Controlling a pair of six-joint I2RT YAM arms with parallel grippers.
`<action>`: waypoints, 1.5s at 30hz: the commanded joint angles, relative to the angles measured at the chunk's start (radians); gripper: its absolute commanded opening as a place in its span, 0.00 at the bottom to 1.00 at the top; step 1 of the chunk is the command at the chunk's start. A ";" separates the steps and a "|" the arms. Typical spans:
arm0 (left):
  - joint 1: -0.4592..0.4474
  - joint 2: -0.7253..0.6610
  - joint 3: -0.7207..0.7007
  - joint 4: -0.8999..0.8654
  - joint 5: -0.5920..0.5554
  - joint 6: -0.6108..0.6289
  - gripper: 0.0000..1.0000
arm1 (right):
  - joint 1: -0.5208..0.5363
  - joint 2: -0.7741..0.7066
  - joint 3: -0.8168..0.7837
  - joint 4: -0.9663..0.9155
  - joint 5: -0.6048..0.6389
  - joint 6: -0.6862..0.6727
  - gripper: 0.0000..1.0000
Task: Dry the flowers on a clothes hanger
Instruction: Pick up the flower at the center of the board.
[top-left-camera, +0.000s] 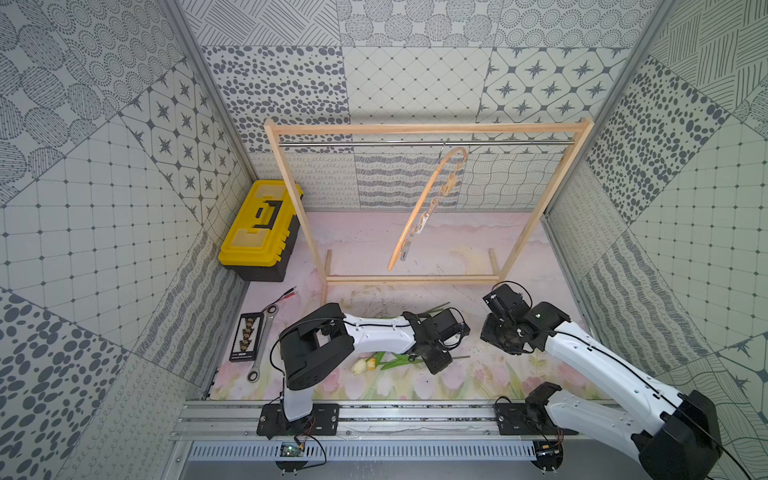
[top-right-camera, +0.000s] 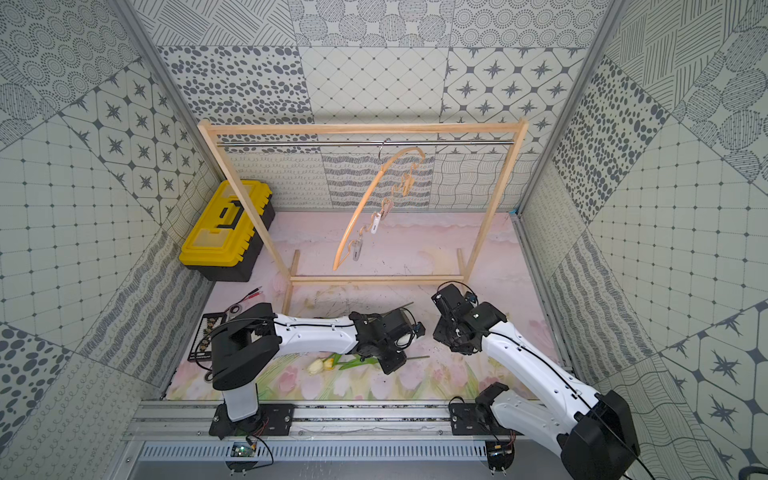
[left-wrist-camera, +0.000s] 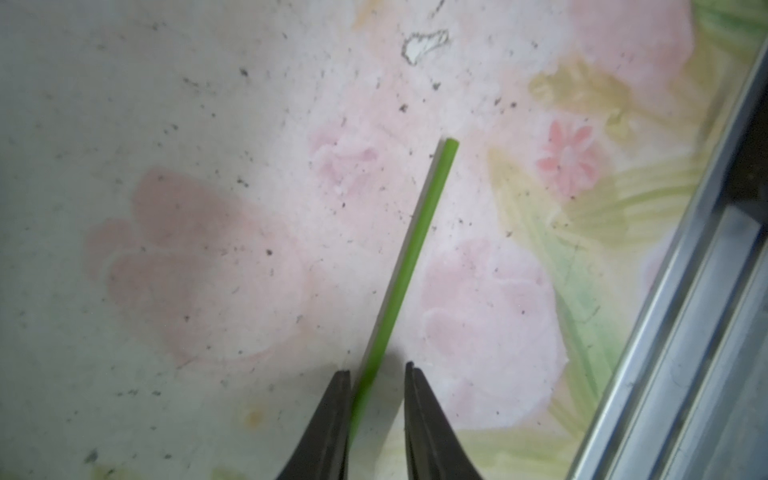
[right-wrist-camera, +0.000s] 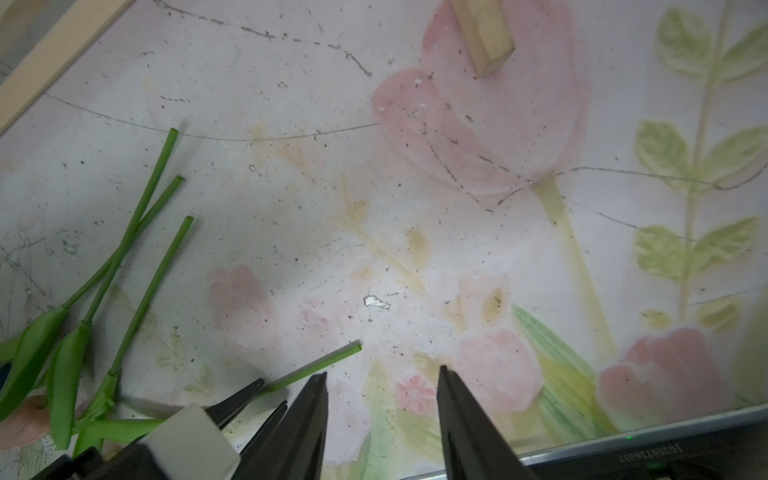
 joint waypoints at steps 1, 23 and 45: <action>-0.004 0.016 0.000 -0.088 -0.032 0.066 0.25 | -0.003 -0.025 -0.011 0.031 -0.009 -0.006 0.48; 0.032 -0.061 -0.076 -0.236 -0.188 0.090 0.26 | -0.003 -0.086 -0.028 0.033 -0.008 -0.004 0.48; 0.130 -0.133 -0.017 -0.134 -0.056 -0.001 0.00 | -0.003 -0.100 -0.006 0.121 -0.086 -0.068 0.48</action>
